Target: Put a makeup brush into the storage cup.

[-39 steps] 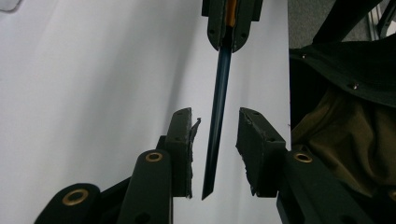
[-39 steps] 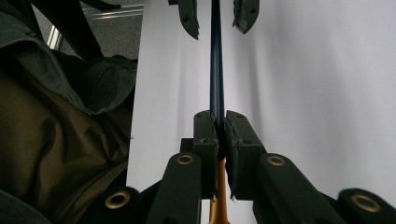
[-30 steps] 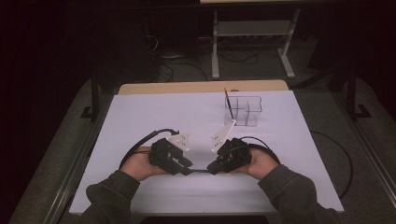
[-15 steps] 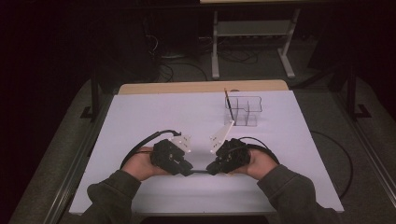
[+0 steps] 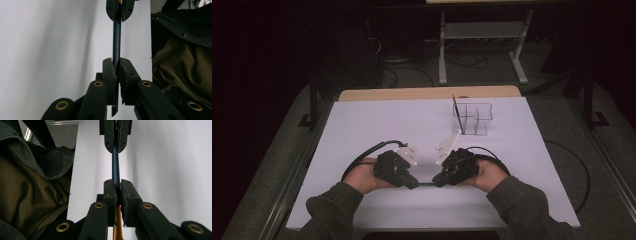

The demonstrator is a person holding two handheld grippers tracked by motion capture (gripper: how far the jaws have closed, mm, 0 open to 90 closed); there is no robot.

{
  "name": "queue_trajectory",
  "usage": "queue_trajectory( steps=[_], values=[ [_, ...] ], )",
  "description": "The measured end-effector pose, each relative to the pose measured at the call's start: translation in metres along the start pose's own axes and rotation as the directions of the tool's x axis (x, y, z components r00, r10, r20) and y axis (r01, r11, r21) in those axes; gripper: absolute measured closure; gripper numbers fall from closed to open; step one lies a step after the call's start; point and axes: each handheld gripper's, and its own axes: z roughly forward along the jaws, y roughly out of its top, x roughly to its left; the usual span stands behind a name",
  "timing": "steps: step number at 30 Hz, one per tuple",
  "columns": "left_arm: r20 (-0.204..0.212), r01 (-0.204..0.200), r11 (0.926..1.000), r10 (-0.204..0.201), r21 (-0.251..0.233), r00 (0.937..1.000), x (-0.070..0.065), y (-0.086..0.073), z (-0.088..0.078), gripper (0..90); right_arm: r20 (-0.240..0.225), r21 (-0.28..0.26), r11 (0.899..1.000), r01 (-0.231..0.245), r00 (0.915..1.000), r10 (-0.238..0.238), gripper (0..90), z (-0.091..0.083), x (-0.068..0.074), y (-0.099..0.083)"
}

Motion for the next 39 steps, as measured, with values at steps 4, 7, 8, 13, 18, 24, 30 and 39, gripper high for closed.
queue_trajectory(
  steps=[4, 7, 8, 13, 18, 24, 30, 39],
  values=[
    [0.000, 0.000, 1.0000, 0.000, -0.002, 1.0000, -0.001, 0.000, 0.001, 84.1, 0.007, 0.007, 1.000, 0.008, 0.9999, -0.008, 82.4, 0.000, 0.000, 0.000],
    [-0.001, -0.003, 1.0000, 0.003, -0.005, 1.0000, -0.001, -0.001, 0.002, 84.4, 0.007, 0.007, 1.000, 0.015, 0.9999, -0.015, 82.3, 0.000, 0.001, 0.000],
    [-0.001, 0.001, 1.0000, -0.001, -0.007, 1.0000, -0.001, -0.002, 0.001, 84.4, 0.008, 0.008, 1.000, 0.017, 0.9998, -0.017, 82.3, 0.001, 0.001, 0.000],
    [-0.008, 0.007, 0.9998, -0.007, -0.017, 0.9999, 0.001, -0.004, 0.001, 84.6, 0.013, 0.001, 1.000, 0.016, 0.9998, -0.016, 81.5, 0.002, -0.001, 0.000],
    [-0.008, 0.017, 0.9994, -0.017, -0.030, 0.9998, 0.002, -0.007, 0.000, 84.7, 0.016, -0.006, 1.000, 0.008, 0.9998, -0.008, 81.0, 0.001, -0.004, 0.000],
    [-0.014, 0.030, 0.9988, -0.031, -0.038, 0.9994, 0.003, -0.010, -0.001, 84.7, 0.027, -0.010, 1.000, 0.014, 0.9995, -0.013, 79.9, 0.002, -0.005, -0.001],
    [-0.030, 0.042, 0.9979, -0.044, -0.050, 0.9986, 0.004, -0.014, -0.003, 84.8, 0.035, -0.021, 1.000, 0.009, 0.9993, -0.008, 75.7, 0.000, -0.008, -0.001],
    [-0.045, 0.065, 0.9958, -0.068, -0.065, 0.9967, 0.005, -0.022, -0.004, 84.8, 0.054, -0.042, 0.999, -0.001, 0.9985, 0.004, 74.1, -0.004, -0.009, -0.002]
  ],
)
